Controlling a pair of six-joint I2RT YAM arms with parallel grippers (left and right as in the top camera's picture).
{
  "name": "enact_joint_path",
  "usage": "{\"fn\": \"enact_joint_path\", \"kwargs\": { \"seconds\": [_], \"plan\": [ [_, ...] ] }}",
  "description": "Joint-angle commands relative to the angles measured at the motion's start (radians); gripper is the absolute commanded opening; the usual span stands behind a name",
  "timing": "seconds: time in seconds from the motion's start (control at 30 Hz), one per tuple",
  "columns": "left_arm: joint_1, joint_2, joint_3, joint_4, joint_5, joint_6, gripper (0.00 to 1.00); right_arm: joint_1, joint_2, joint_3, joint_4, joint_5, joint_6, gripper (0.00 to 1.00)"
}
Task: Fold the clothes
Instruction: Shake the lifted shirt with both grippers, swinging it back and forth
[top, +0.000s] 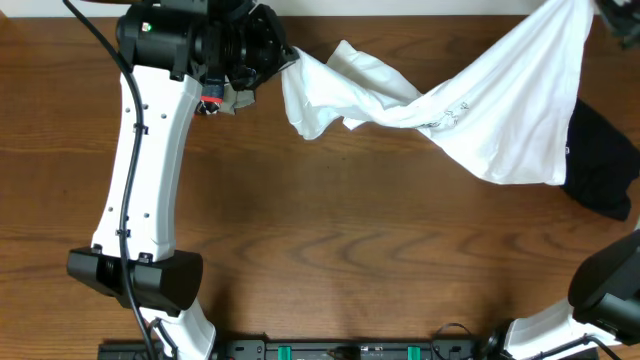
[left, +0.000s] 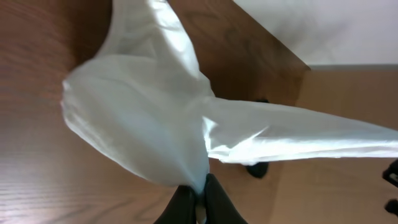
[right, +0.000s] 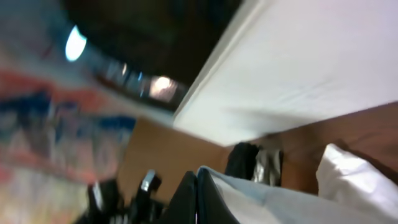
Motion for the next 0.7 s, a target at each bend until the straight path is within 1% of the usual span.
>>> {"fn": "enact_joint_path", "kwargs": {
  "seconds": [0.0, 0.1, 0.17, 0.27, 0.37, 0.47, 0.57, 0.67],
  "plan": [
    [0.0, -0.011, 0.013, 0.004, -0.07, 0.023, 0.06, 0.065, -0.015, 0.002, -0.143, 0.307, -0.074, 0.02],
    [0.0, -0.011, 0.013, 0.011, -0.124, 0.027, 0.06, 0.123, -0.015, 0.003, -0.345, 0.551, -0.182, 0.01],
    [0.0, -0.011, 0.013, 0.018, -0.18, 0.027, 0.06, 0.173, -0.015, 0.007, -0.47, 0.716, -0.285, 0.02],
    [-0.001, -0.011, 0.013, 0.037, -0.255, 0.055, 0.06, 0.245, -0.015, 0.017, -0.605, 0.951, -0.444, 0.02],
    [0.0, -0.008, 0.013, 0.072, -0.309, 0.092, 0.06, 0.312, -0.015, 0.027, -0.686, 1.153, -0.598, 0.02],
    [0.0, -0.003, 0.013, 0.14, -0.344, 0.094, 0.06, 0.341, -0.015, 0.037, -0.698, 1.205, -0.66, 0.02],
    [0.001, 0.003, 0.013, 0.233, -0.345, 0.094, 0.06, 0.342, -0.014, 0.068, -0.697, 1.204, -0.664, 0.02],
    [0.0, 0.004, 0.013, 0.323, -0.377, 0.095, 0.06, 0.34, -0.013, 0.14, -0.702, 1.204, -0.721, 0.02]
  ]
}}
